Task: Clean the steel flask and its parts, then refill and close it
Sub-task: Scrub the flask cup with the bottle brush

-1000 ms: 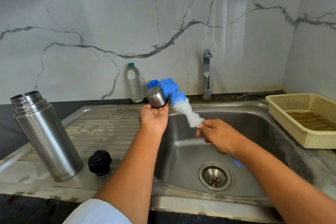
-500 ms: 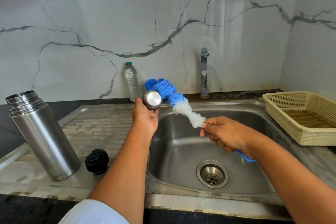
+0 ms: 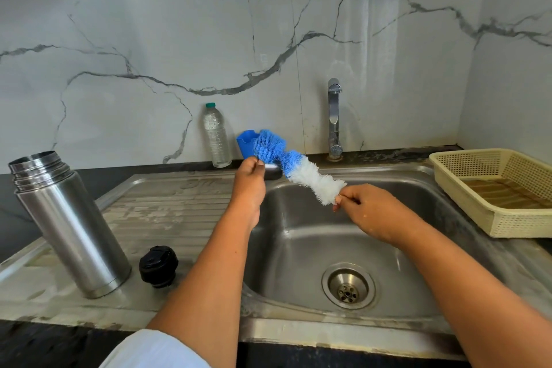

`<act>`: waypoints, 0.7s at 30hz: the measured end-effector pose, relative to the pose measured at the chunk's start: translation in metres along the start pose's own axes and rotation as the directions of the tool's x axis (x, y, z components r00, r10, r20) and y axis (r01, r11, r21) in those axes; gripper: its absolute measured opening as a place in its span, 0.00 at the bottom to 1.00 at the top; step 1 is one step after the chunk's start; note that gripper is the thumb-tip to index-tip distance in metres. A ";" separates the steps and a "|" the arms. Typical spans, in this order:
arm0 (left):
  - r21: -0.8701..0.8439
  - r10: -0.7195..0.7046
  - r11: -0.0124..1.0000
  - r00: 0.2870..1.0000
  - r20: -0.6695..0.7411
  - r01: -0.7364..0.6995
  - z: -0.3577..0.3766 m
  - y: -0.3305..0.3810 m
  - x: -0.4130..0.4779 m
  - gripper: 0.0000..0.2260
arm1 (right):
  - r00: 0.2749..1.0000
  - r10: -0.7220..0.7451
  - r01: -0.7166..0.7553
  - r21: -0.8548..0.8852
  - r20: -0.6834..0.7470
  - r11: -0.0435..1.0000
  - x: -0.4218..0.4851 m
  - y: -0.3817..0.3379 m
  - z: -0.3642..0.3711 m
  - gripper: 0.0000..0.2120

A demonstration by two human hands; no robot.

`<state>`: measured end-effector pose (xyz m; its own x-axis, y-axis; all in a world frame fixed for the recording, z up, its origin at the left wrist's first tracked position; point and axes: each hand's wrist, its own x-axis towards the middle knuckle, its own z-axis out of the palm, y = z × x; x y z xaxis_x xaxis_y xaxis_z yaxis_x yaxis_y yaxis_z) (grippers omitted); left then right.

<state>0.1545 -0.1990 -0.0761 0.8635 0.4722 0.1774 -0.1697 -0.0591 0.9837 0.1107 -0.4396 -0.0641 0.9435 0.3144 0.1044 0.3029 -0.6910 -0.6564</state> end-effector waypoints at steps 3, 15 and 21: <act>-0.192 -0.084 0.979 0.995 -0.048 0.073 0.000 0.004 0.000 0.08 | 0.999 0.004 -0.006 -0.037 -0.046 0.999 0.000 0.000 -0.001 0.11; -0.742 -0.323 0.617 0.944 0.065 0.262 0.003 0.013 -0.001 0.15 | 0.987 0.005 -0.014 -0.055 -0.163 0.998 0.000 0.000 0.008 0.12; -0.869 -0.326 0.422 0.937 0.122 0.260 0.003 0.020 -0.009 0.10 | 0.989 -0.026 0.019 -0.050 -0.147 0.999 0.000 -0.012 0.021 0.12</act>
<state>0.1444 -0.2069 -0.0583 0.9226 0.3548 -0.1511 -0.2601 0.8618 0.4355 0.1043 -0.4178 -0.0722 0.9448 0.2331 0.2302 0.3269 -0.7167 -0.6161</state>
